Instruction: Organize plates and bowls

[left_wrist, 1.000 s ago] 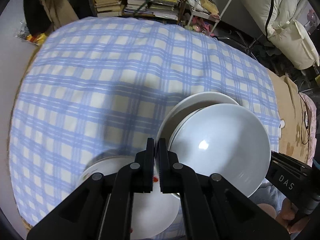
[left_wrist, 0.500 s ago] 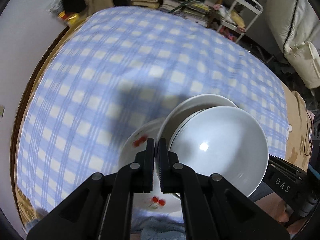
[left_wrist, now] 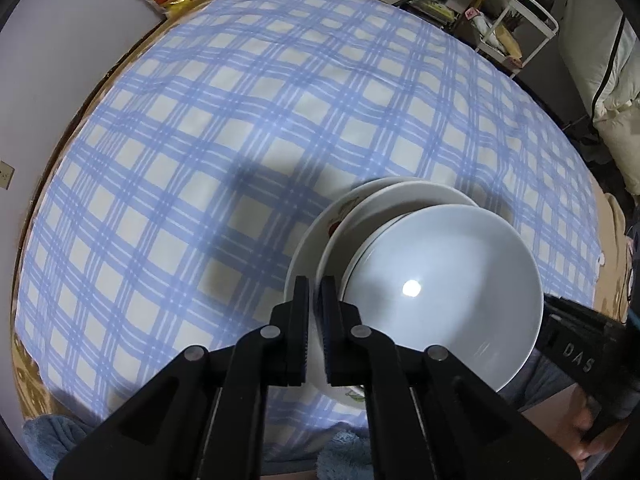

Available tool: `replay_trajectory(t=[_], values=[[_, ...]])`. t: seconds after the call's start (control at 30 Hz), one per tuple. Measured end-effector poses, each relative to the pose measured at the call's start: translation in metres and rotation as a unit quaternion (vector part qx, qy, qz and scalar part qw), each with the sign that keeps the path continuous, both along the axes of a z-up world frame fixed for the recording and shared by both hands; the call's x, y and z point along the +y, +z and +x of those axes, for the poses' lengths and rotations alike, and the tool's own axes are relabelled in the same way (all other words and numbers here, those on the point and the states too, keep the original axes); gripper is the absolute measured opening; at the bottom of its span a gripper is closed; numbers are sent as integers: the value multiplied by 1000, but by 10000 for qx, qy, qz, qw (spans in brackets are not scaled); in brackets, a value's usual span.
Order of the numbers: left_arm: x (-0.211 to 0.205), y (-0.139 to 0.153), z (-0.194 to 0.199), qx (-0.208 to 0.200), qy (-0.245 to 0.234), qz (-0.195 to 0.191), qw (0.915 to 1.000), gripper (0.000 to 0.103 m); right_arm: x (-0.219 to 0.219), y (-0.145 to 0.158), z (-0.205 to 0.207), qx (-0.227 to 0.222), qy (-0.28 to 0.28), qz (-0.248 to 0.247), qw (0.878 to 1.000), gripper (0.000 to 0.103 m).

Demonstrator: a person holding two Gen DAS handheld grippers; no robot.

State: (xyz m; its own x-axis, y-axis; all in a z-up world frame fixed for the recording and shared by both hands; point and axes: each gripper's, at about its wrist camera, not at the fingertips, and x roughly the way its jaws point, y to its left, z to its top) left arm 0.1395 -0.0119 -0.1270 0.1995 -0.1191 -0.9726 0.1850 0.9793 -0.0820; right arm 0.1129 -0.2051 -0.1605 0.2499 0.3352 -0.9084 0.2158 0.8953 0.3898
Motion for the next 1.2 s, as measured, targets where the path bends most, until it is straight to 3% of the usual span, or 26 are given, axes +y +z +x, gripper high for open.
replay_trajectory(t=[0.13,0.23,0.43,0.5,0.63,0.67,0.73,0.93,1.03,1.2], values=[[3,6,-4,-122,72,62,9999,16,-6,5,-6,-154,-28,35,9999,10],[4,21,-9,-550,124,286,9980,16,-12,24,-10,-535,-56,-5,9986,13],[12,58,-24,-1235,127,550,9907,23,-10,58,-21,-1134,-4,-59,9935,36],[15,71,-34,-1552,144,670,9855,30,-11,72,-28,-1418,-6,-121,9898,49],[21,92,-56,-2089,171,801,9745,40,-8,99,-43,-2027,15,-419,9784,63],[22,97,-62,-2206,187,806,9719,51,-8,105,-48,-2175,47,-523,9746,66],[26,105,-75,-2478,240,818,9651,61,-7,117,-59,-2472,73,-783,9658,72],[23,125,-118,-3354,155,1134,9351,86,-5,141,-90,-3221,-26,-1301,9377,102],[25,128,-135,-3576,178,1091,9273,93,-4,143,-99,-3344,-51,-1442,9313,103],[31,129,-149,-3759,296,1065,9200,94,-4,139,-118,-3474,-160,-1451,9263,103]])
